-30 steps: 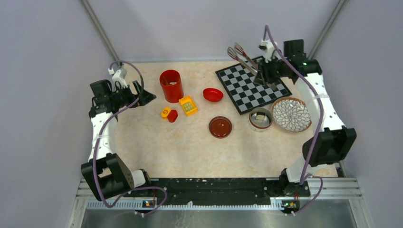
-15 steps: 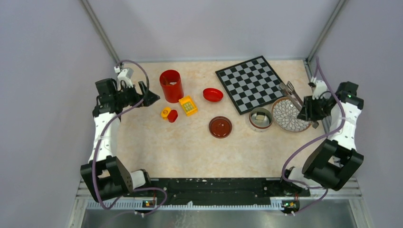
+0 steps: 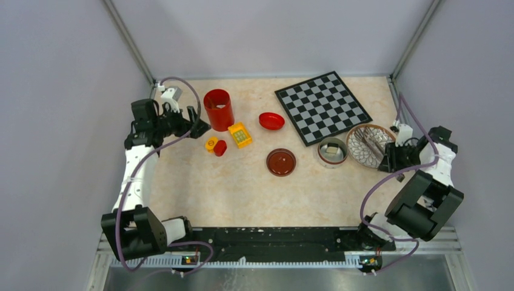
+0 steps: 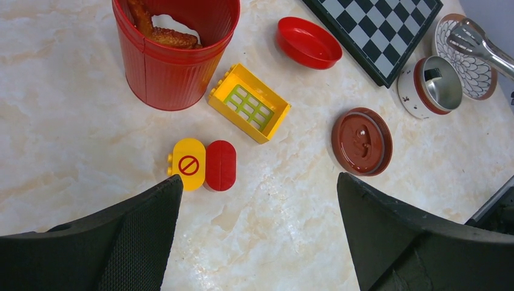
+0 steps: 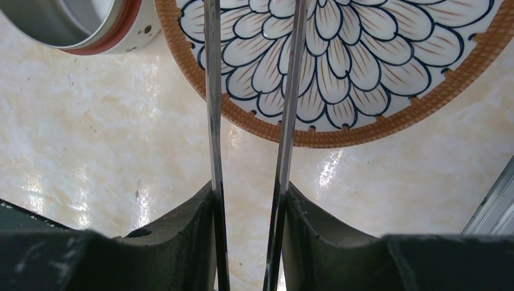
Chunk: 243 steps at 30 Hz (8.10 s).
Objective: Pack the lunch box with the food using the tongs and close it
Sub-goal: Place the clamp on the plate, then pick up the box lid from the center of the board.
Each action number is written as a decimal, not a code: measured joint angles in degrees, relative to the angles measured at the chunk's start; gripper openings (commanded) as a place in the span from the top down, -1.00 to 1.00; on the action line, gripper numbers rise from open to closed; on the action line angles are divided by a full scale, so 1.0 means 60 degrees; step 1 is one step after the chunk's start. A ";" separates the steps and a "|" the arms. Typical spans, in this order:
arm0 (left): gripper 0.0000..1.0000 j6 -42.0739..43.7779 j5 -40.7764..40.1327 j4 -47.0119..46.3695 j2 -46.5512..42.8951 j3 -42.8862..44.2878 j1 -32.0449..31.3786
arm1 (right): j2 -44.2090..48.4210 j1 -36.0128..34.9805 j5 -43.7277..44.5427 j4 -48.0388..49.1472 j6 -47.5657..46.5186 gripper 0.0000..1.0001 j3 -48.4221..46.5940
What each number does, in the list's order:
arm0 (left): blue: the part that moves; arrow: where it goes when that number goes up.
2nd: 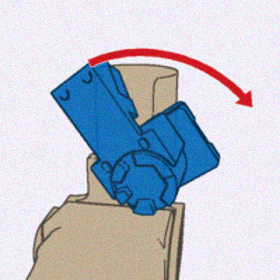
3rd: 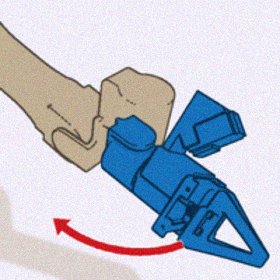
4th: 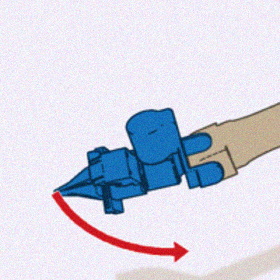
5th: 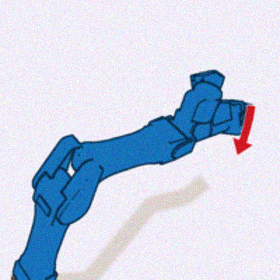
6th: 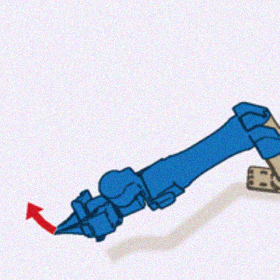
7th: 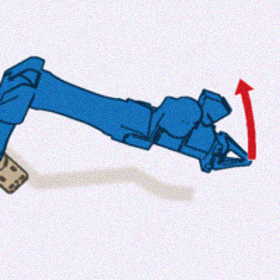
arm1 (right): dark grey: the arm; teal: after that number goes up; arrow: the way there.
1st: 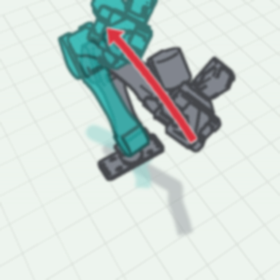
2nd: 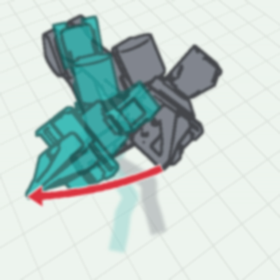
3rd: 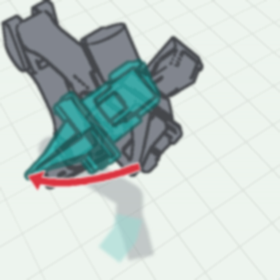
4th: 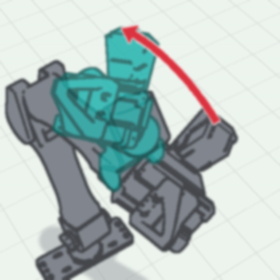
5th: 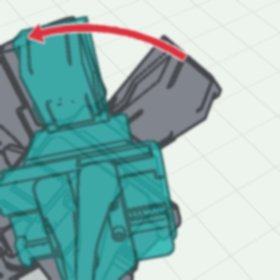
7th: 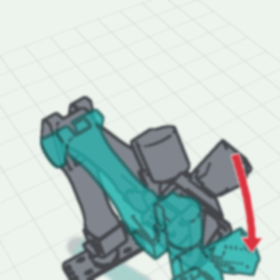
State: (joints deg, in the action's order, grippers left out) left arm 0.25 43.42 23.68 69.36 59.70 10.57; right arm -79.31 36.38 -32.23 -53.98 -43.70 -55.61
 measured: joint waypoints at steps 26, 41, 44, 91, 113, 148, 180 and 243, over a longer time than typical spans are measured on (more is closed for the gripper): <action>-0.97 0.0328 -0.0350 0.0109 0.0004 -0.0055 -0.0521 | -0.0018 0.0299 0.0368 0.0769 -0.0543 -0.23 0.0962; -0.97 0.0718 -0.0393 0.0208 0.0015 -0.0055 -0.1013 | 0.0007 0.0299 -0.0047 -0.0186 -0.0678 -0.66 0.0066; -0.97 0.0973 -0.0404 0.0299 0.0135 -0.0004 -0.1392 | 0.0026 0.0295 -0.0331 -0.0510 -0.0612 -0.66 -0.0583; -0.25 1.0415 -0.0943 0.0200 0.1894 -0.1679 -0.7125 | -0.2084 -0.9165 0.0681 0.2025 0.4736 -0.25 -0.3646; 0.29 1.4732 -0.2160 0.0528 0.5355 0.0178 -0.8204 | -0.1158 -0.8790 0.0597 0.2149 0.4900 -0.25 -0.3289; 1.00 0.6612 0.2310 0.1464 0.2299 0.1617 -0.7861 | -0.0867 -0.8470 -0.1650 0.3271 0.6706 -0.25 -0.4503; 1.00 -1.3347 0.2936 -1.5467 0.1417 -0.1377 -0.4572 | 0.1257 -1.0032 -0.1373 0.8437 1.2870 -0.37 -0.2280; 1.00 -1.3187 0.2033 -1.5599 0.1843 -0.1683 -0.4666 | 0.0568 -1.0510 0.0911 0.7202 1.2517 -0.11 -0.3078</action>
State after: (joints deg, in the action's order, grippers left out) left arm -78.87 55.61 -69.91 80.42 49.60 -17.43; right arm -75.90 -26.68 -26.76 -10.76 31.40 -74.08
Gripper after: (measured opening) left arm 0.005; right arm 0.473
